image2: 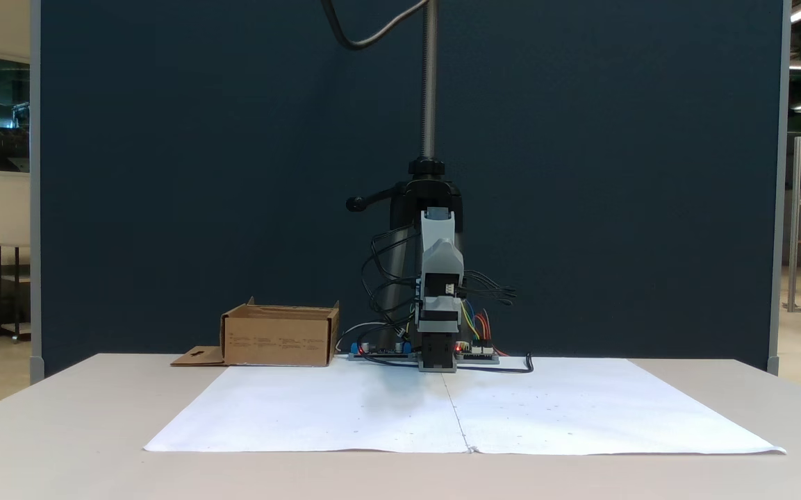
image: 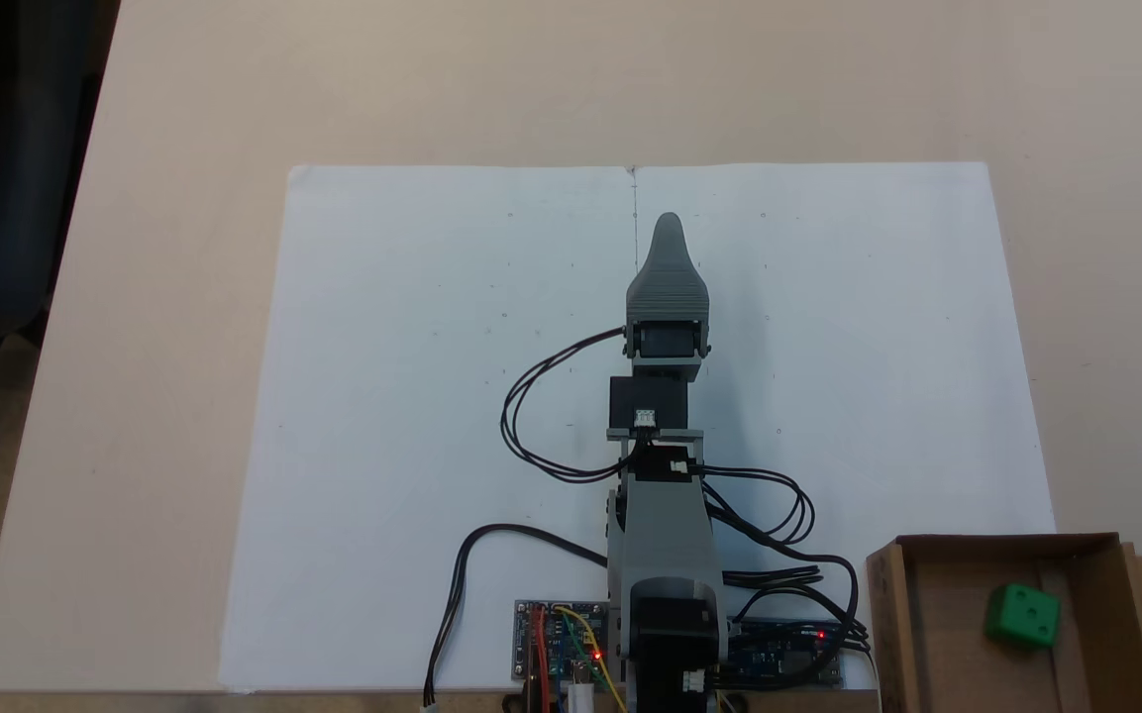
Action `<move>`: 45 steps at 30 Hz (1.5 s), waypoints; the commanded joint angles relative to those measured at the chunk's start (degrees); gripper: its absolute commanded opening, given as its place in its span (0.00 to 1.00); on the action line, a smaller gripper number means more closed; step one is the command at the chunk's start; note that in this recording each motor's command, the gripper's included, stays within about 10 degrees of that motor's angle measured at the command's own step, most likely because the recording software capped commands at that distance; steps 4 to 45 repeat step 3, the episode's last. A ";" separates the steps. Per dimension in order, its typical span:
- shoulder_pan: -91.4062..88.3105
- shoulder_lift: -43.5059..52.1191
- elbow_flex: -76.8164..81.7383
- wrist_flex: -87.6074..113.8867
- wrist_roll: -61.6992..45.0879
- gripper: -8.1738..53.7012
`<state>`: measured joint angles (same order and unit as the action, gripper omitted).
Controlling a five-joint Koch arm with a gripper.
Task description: Grasp a green dice and put it in the bin.
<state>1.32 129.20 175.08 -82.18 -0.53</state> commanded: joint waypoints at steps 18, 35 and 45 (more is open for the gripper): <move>1.05 6.33 4.22 -9.93 -0.44 0.85; 1.05 6.33 4.22 -9.93 -0.44 0.85; 1.05 6.33 4.22 -9.93 -0.44 0.85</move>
